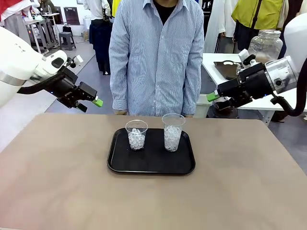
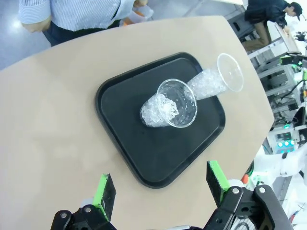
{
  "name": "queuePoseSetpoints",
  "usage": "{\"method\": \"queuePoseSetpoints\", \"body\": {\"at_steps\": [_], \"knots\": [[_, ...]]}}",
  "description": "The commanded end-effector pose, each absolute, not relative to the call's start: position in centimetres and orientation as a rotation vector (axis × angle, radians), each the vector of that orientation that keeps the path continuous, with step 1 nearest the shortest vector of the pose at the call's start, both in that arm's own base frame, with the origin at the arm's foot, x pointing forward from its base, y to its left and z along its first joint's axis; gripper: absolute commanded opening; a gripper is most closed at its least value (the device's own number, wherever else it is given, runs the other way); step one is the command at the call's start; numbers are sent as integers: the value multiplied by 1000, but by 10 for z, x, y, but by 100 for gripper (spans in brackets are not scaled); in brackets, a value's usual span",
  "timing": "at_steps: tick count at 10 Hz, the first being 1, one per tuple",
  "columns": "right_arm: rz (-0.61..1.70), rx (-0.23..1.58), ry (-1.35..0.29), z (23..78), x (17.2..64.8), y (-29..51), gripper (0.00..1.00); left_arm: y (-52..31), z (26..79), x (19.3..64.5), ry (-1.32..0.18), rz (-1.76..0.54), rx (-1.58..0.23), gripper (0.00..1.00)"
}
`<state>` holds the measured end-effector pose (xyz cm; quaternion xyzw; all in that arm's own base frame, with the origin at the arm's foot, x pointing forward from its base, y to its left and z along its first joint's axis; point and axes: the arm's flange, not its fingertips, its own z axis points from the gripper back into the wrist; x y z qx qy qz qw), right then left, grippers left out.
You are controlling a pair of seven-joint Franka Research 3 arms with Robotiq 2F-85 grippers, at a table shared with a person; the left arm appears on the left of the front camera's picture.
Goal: Pour the drink into the iced cup.
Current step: Pick up the iced cup indicated by the human and present it to them.
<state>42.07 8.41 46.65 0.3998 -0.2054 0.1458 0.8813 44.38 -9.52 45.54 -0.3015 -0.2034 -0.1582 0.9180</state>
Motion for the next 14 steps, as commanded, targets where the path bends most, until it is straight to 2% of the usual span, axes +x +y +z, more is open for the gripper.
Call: {"method": "queuePoseSetpoints", "body": {"at_steps": [1,7,9,12,14], "knots": [[160,1029,-327,458,446,75,100,-78,452,453,-393,-269,-758,100],[-76,1347,-169,422,479,41,100,-43,421,487,-324,-160,-1066,100],[-111,1403,-114,408,489,36,100,-39,407,502,-280,-141,-1139,100],[-138,1410,-91,390,507,29,100,-32,399,525,-138,-88,-1247,100],[-136,1401,-83,383,515,28,100,-31,402,529,-99,-90,-1265,100]]}}
